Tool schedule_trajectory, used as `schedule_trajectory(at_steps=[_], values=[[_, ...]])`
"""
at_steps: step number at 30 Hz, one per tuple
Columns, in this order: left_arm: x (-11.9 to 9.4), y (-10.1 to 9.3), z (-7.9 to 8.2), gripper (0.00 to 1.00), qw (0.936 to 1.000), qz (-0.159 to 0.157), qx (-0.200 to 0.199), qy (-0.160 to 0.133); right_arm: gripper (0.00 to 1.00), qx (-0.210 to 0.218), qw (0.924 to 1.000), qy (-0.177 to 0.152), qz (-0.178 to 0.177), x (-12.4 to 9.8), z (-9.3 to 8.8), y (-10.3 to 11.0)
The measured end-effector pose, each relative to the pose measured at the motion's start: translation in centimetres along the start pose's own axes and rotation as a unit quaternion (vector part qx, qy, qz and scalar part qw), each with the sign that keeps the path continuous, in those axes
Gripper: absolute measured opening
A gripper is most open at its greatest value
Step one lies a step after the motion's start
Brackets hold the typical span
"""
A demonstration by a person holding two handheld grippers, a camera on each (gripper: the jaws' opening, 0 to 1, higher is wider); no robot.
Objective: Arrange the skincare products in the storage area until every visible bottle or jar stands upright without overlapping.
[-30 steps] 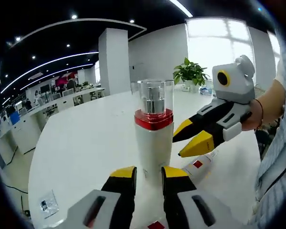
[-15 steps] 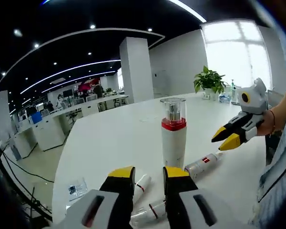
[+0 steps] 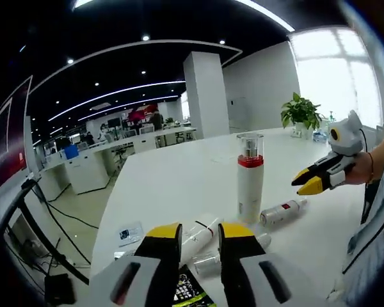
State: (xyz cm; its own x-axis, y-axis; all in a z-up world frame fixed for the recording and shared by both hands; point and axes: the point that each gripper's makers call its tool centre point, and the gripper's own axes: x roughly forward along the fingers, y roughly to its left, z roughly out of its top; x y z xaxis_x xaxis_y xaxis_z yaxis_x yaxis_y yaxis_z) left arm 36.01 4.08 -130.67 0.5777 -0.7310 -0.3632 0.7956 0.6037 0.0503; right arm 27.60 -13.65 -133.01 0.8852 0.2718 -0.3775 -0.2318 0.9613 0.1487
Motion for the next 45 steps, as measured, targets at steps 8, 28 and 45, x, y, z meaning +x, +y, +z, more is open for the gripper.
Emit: schedule_trajectory(at_steps=[8, 28, 45], values=[[-1.9, 2.0, -0.7, 0.23, 0.9998, 0.014, -0.011, 0.006, 0.21, -0.043, 0.9983, 0.023, -0.031, 4.3, 0.3, -0.3], [-5.7, 6.5, -3.8, 0.23, 0.9948, 0.082, -0.059, 0.014, 0.2, -0.096, 0.9934, 0.06, -0.016, 7.5, -0.1, -0.1], [-5.4, 6.6, -4.5, 0.23, 0.9953, 0.077, -0.047, 0.035, 0.2, -0.106, 0.9924, 0.061, -0.014, 6.9, 0.0, -1.0]])
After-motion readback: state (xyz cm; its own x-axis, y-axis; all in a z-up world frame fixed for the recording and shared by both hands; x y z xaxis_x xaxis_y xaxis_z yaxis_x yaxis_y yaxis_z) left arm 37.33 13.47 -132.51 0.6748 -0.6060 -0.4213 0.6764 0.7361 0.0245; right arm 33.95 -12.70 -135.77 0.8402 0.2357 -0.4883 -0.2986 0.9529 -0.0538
